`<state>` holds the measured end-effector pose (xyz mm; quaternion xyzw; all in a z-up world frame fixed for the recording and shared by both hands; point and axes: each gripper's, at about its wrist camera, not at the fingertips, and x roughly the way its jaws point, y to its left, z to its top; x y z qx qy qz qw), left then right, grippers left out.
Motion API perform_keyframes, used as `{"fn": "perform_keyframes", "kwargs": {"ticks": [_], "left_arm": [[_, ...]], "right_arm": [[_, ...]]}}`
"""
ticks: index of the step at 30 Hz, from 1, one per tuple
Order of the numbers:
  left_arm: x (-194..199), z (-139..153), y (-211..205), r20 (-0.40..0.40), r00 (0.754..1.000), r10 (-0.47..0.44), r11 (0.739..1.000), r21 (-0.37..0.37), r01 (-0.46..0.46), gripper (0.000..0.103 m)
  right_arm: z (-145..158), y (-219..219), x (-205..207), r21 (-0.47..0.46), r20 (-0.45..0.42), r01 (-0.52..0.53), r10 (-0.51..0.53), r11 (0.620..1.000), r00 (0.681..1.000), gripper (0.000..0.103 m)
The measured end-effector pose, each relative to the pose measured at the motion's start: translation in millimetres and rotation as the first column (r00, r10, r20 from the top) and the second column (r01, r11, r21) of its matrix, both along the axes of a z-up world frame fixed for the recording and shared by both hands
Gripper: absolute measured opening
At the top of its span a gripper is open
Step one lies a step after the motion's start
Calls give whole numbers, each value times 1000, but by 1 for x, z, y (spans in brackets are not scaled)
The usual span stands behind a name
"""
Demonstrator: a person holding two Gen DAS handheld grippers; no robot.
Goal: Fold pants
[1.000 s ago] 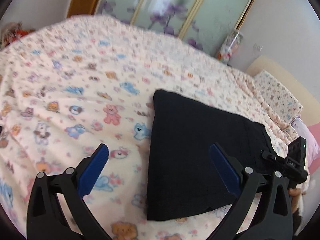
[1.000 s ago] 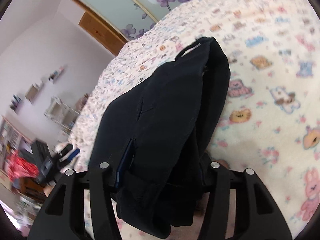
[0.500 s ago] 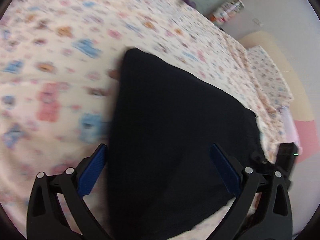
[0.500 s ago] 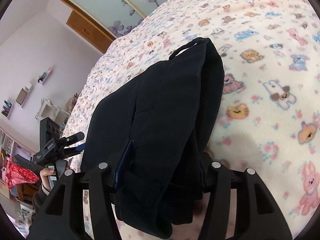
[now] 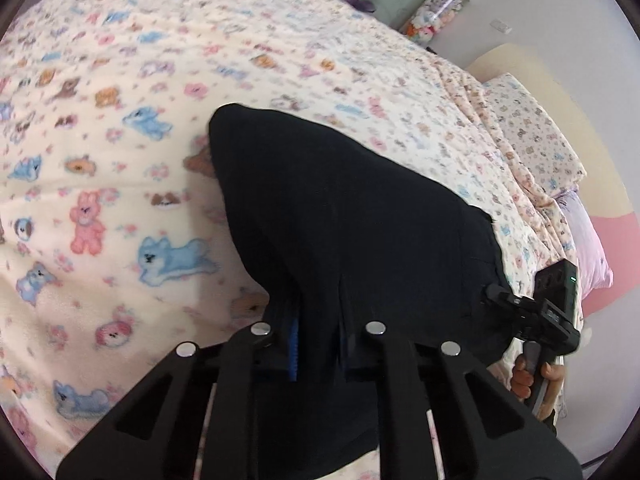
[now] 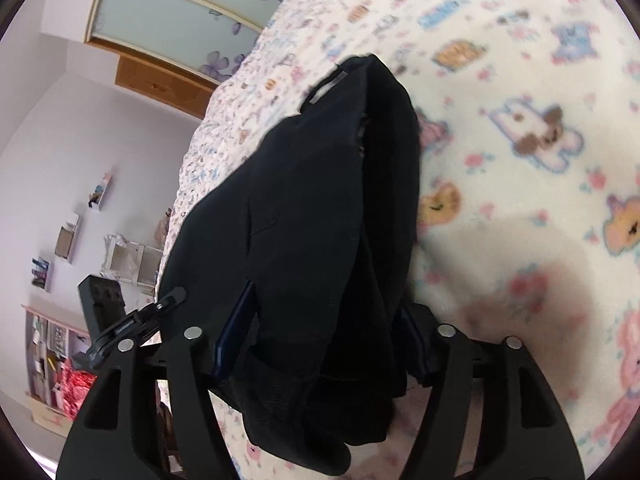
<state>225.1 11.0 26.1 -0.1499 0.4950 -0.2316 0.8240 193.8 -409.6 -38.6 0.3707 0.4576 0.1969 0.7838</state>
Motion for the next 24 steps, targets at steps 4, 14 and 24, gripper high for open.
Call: {"fn": "perform_keyframes", "kwargs": {"ticks": [4, 14, 24], "left_arm": [[-4, 7, -11, 27, 1000, -14, 998, 62, 12, 13], [-13, 14, 6, 63, 997, 32, 999, -8, -32, 10], [3, -14, 13, -16, 998, 52, 998, -23, -53, 15]], "right_arm": [[1, 14, 2, -31, 46, -58, 59, 998, 997, 63], [48, 32, -15, -56, 249, -114, 125, 992, 961, 52], [15, 9, -5, 24, 127, -54, 51, 998, 991, 51]]}}
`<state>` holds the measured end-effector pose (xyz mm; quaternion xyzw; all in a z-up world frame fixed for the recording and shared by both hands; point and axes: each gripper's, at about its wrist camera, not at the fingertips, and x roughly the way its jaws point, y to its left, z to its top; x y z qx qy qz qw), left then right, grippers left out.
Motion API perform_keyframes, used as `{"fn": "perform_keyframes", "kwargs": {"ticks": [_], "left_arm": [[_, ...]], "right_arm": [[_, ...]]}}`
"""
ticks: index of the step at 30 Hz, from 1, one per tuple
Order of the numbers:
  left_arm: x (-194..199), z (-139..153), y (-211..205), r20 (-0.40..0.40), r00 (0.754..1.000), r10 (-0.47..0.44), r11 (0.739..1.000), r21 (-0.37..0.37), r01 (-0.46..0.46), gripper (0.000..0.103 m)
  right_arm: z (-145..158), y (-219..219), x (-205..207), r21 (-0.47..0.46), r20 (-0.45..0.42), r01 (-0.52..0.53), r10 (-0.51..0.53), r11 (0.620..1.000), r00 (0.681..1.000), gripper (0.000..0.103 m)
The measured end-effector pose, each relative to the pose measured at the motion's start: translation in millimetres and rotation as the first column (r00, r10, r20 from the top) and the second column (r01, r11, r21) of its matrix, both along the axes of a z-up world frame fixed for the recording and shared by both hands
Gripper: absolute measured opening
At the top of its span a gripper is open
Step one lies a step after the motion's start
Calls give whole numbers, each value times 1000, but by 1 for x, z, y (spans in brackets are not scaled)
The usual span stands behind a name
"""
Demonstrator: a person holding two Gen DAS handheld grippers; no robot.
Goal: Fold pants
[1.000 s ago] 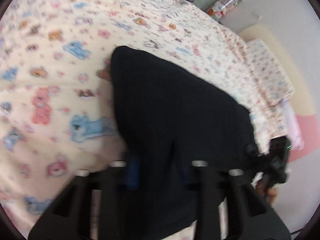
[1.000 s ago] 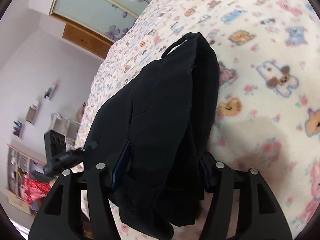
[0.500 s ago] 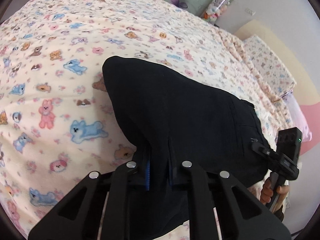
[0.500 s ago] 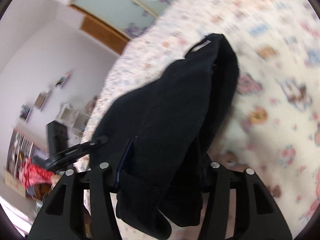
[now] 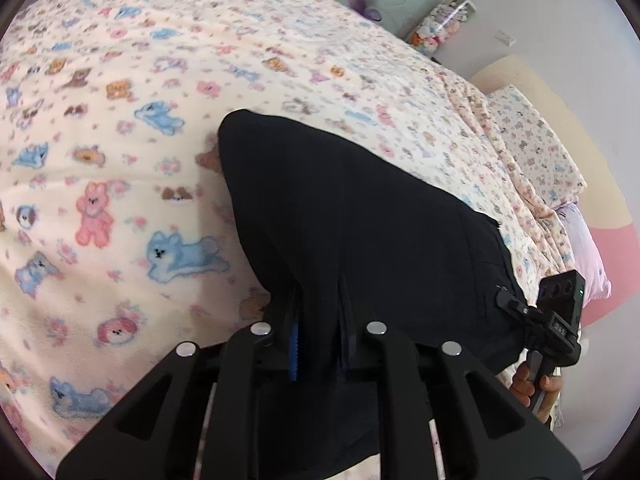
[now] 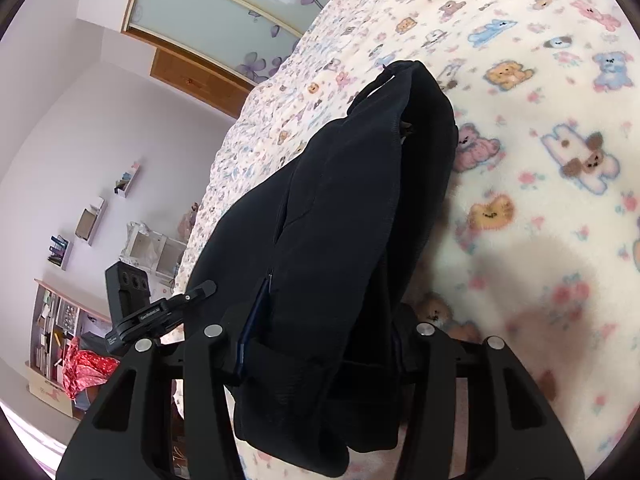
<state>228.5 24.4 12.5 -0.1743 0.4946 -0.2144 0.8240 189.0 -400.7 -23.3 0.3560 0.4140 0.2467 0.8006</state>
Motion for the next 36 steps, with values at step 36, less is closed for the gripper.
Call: {"fn": "perform_keyframes", "kwargs": {"ticks": [36], "left_arm": [[69, 13, -18, 248, 961, 124, 986, -141, -91, 10]], "right_arm": [[-3, -21, 73, 75, 121, 117, -126, 990, 985, 48]]}}
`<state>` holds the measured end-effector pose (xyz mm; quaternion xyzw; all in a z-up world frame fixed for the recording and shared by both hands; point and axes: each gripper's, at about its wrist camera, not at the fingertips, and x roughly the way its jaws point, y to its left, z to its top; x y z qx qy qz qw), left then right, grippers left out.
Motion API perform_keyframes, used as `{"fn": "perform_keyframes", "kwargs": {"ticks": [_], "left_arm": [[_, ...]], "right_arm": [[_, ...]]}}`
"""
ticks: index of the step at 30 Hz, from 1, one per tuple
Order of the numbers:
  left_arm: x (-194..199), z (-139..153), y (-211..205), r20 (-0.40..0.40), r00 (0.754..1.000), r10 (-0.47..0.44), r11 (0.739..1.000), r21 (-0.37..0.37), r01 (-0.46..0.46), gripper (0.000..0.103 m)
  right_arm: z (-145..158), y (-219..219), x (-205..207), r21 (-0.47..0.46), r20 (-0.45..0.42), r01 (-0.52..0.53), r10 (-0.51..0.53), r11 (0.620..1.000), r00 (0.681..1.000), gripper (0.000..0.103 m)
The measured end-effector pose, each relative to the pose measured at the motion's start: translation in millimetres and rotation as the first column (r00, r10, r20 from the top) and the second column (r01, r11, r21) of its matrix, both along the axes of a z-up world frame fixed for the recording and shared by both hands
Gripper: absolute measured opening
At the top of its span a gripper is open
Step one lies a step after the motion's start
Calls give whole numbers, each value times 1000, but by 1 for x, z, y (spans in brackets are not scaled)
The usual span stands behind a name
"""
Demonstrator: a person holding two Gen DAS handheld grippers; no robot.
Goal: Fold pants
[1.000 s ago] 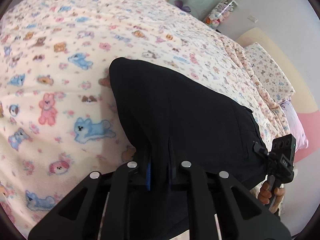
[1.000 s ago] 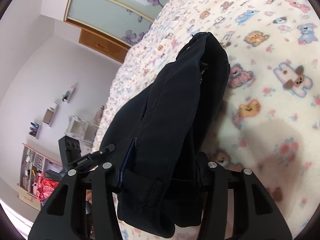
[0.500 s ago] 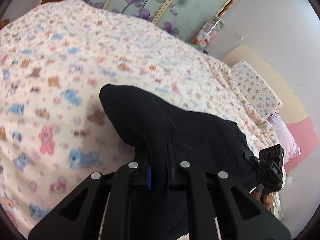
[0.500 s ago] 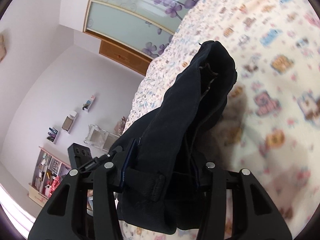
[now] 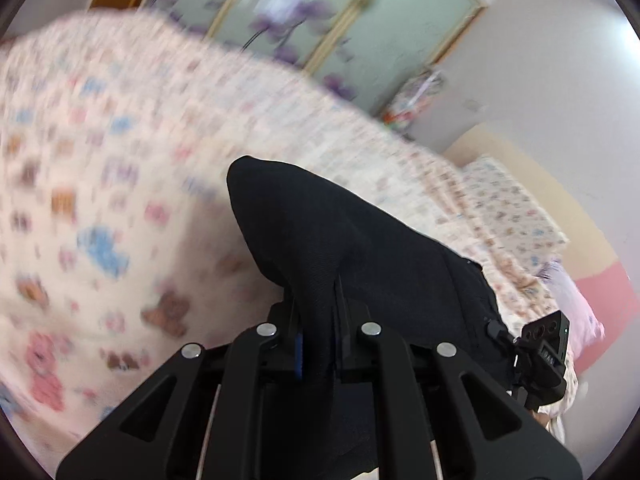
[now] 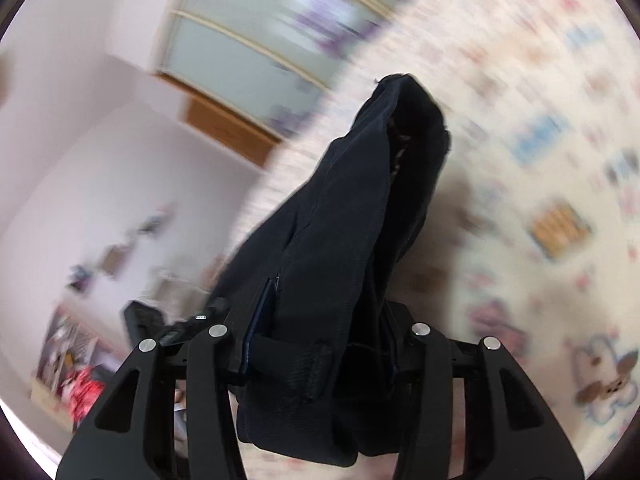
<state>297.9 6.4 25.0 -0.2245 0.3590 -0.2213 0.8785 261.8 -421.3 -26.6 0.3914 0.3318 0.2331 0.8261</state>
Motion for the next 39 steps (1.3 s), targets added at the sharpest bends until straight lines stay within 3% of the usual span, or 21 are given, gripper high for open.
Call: {"fn": "perform_keyframes", "kwargs": {"ticks": [3, 5, 6, 8, 10, 13, 14, 16, 17, 20, 22, 25, 28, 31, 34, 37, 38, 39], "left_arm": [[4, -26, 5, -28, 999, 26, 998, -64, -28, 12], [4, -29, 6, -32, 999, 38, 997, -72, -40, 16], [5, -30, 6, -42, 998, 42, 997, -69, -45, 22], [3, -29, 14, -83, 993, 79, 995, -62, -84, 48], [-3, -27, 32, -87, 986, 146, 986, -66, -152, 59], [-21, -9, 55, -35, 962, 269, 962, -29, -270, 63], [-28, 0, 56, 1, 957, 291, 957, -10, -291, 63], [-41, 23, 44, 102, 964, 246, 968, 18, -249, 63], [-45, 30, 33, 137, 970, 198, 979, 28, -204, 66], [-59, 44, -15, 202, 979, 37, 995, 79, -54, 82], [-61, 40, -42, 186, 981, -48, 994, 104, 29, 84], [-55, 19, -65, 108, 991, -77, 985, 165, 58, 84], [-50, -12, -59, 31, 999, -37, 984, 176, 31, 82], [-50, -31, -45, 59, 998, -26, 981, 193, 14, 73], [-53, -32, -43, 79, 996, -36, 981, 192, 20, 73], [-65, -9, -35, 154, 987, -47, 992, 119, 29, 92], [-67, 1, -36, 196, 979, -52, 994, 101, 32, 101], [-67, 8, -37, 227, 972, -55, 995, 95, 34, 101]], "right_arm": [[-15, -4, 2, 31, -48, 13, -12, 999, 999, 49], [-10, 1, 0, -17, -42, 21, -21, 1000, 999, 57], [-8, 4, -2, -51, -45, 36, -38, 998, 998, 59], [-6, 4, -6, -70, -64, 49, -54, 996, 997, 65], [0, -5, -17, -67, -87, 101, -106, 993, 991, 74], [25, -27, -44, -115, -1, 277, -279, 954, 960, 74], [42, -29, -61, -165, 98, 354, -341, 921, 935, 75], [66, -13, -75, -249, 229, 354, -300, 901, 926, 74], [79, 8, -81, -312, 292, 313, -223, 897, 930, 71], [87, 51, -89, -440, 356, 255, -94, 861, 930, 71], [73, 72, -85, -487, 299, 176, -25, 855, 954, 71], [27, 90, -70, -542, 111, 73, -15, 837, 994, 72], [14, 105, -72, -607, 85, 51, 2, 793, 996, 78], [13, 107, -71, -609, 79, 16, 40, 793, 996, 87], [20, 102, -74, -607, 104, 31, 41, 794, 994, 87], [50, 96, -85, -554, 223, 82, 53, 829, 973, 90], [66, 88, -88, -503, 295, 123, 36, 855, 955, 101], [71, 82, -86, -460, 320, 135, 22, 878, 947, 102]]}}
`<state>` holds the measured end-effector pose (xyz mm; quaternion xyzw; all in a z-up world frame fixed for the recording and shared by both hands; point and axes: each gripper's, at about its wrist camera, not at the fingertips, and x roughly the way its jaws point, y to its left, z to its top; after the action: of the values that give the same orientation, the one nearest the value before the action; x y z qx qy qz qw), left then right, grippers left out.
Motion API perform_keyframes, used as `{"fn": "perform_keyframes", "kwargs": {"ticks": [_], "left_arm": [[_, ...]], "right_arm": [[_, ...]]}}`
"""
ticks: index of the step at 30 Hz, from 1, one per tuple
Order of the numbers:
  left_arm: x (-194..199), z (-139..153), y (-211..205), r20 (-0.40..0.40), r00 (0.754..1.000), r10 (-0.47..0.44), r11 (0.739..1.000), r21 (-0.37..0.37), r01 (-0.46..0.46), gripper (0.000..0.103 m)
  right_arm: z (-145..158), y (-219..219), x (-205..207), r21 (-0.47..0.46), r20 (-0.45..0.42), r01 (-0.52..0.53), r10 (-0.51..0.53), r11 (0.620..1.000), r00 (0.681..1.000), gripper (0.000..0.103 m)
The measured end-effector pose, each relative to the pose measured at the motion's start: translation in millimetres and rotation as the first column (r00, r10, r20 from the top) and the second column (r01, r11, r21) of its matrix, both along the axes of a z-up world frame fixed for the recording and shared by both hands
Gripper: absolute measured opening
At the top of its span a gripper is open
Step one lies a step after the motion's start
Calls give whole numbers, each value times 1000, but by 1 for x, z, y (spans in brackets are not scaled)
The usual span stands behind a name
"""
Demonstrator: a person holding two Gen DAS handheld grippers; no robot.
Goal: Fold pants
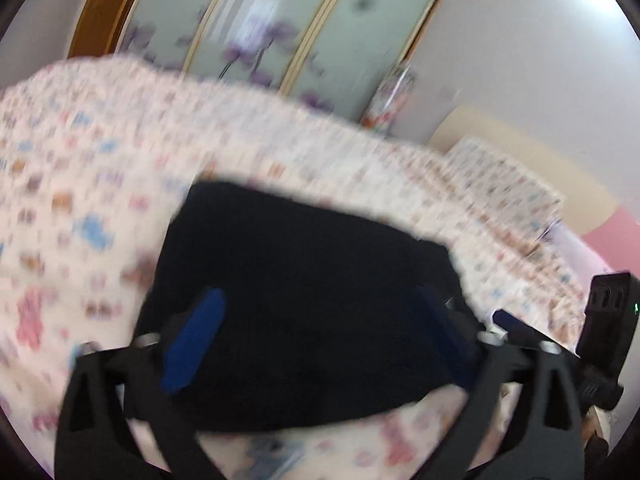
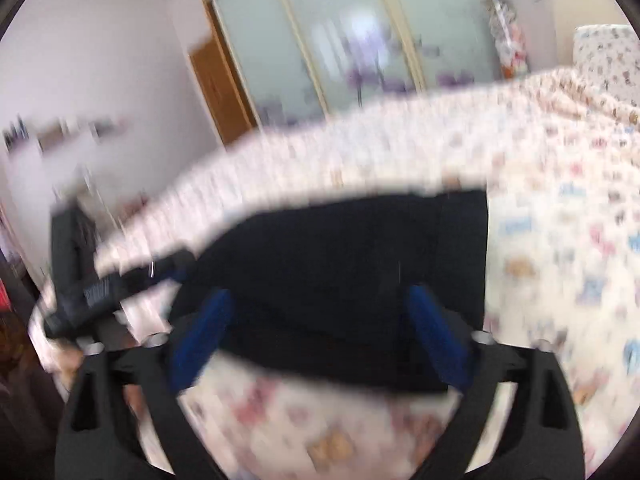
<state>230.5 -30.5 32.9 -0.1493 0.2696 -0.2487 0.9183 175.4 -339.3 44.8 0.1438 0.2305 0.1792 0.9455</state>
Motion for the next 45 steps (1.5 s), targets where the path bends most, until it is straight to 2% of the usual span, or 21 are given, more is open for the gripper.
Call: {"fn": "perform_keyframes", "kwargs": {"ticks": [1, 2, 4, 7, 9, 11, 12, 14, 17, 18, 20, 22, 24, 26, 30, 33, 35, 37, 41, 43, 45], "left_arm": [[4, 8, -4, 20, 1000, -11, 1000, 1, 11, 101], [13, 13, -8, 11, 1000, -23, 1000, -2, 23, 101], [32, 18, -15, -29, 999, -33, 999, -32, 32, 101], [65, 14, -18, -103, 995, 1, 999, -50, -7, 101], [90, 0, -14, -190, 980, 50, 997, -42, -59, 101], [107, -21, -6, -291, 955, 66, 995, -55, -86, 100], [110, -30, -4, -316, 947, 60, 994, -67, -85, 100], [109, -41, -4, -304, 951, 49, 996, -55, -68, 99], [98, -35, -13, -254, 966, 55, 998, 8, -54, 99], [89, -29, -12, -240, 970, 26, 1000, -10, -29, 99], [70, -17, -11, -212, 976, -45, 999, -39, 37, 99], [42, -7, -11, -164, 980, -115, 992, -70, 105, 101], [17, -2, -14, -116, 982, -148, 988, -57, 142, 101], [8, -6, -22, -125, 980, -158, 987, -26, 156, 101], [11, -38, -31, -229, 968, -103, 990, 72, 123, 101], [3, -46, -38, -186, 979, -84, 987, 120, 108, 101], [-3, -52, -44, -168, 984, -66, 981, 171, 95, 101], [-9, -55, -50, -146, 988, -51, 973, 217, 82, 101], [-13, -53, -47, -124, 991, -50, 974, 212, 76, 101], [-12, -53, -44, -124, 991, -53, 977, 197, 77, 101], [-11, -54, -43, -123, 991, -52, 976, 202, 76, 101]], "right_arm": [[6, -6, 6, 62, 10, -14, 13, 998, 1000, 102], [10, -16, 18, 164, 0, -46, 47, 985, 999, 102], [10, -29, 38, 283, -29, -54, 65, 957, 997, 102], [5, -42, 76, 367, -81, -14, 47, 930, 996, 102], [-11, -57, 105, 403, -158, 48, 18, 914, 987, 102], [-48, -75, 132, 486, -313, 111, 54, 867, 948, 102], [-64, -81, 136, 532, -331, 118, 77, 838, 941, 102], [-79, -88, 130, 569, -286, 102, 80, 816, 955, 94], [-62, -82, 114, 514, -281, 93, 65, 853, 957, 95], [-54, -79, 105, 508, -271, 79, 72, 858, 960, 95], [-38, -74, 87, 542, -203, -36, 173, 840, 964, 101], [-23, -60, 58, 522, -171, -123, 245, 844, 954, 102], [-20, -46, 30, 490, -177, -161, 279, 857, 944, 102], [-25, -37, 12, 492, -194, -160, 287, 856, 938, 102], [-52, -33, 19, 441, -280, -91, 234, 893, 931, 102], [-85, -36, 24, 443, -322, -70, 232, 894, 918, 102], [-84, -24, 20, 358, -318, -83, 205, 930, 926, 102], [-79, -12, 18, 276, -362, -88, 188, 957, 913, 102], [-42, -14, -2, 300, -184, -144, 206, 943, 961, 102], [-41, -19, 1, 334, -181, -141, 210, 932, 961, 102], [-48, -23, 3, 370, -225, -129, 223, 920, 948, 102]]}}
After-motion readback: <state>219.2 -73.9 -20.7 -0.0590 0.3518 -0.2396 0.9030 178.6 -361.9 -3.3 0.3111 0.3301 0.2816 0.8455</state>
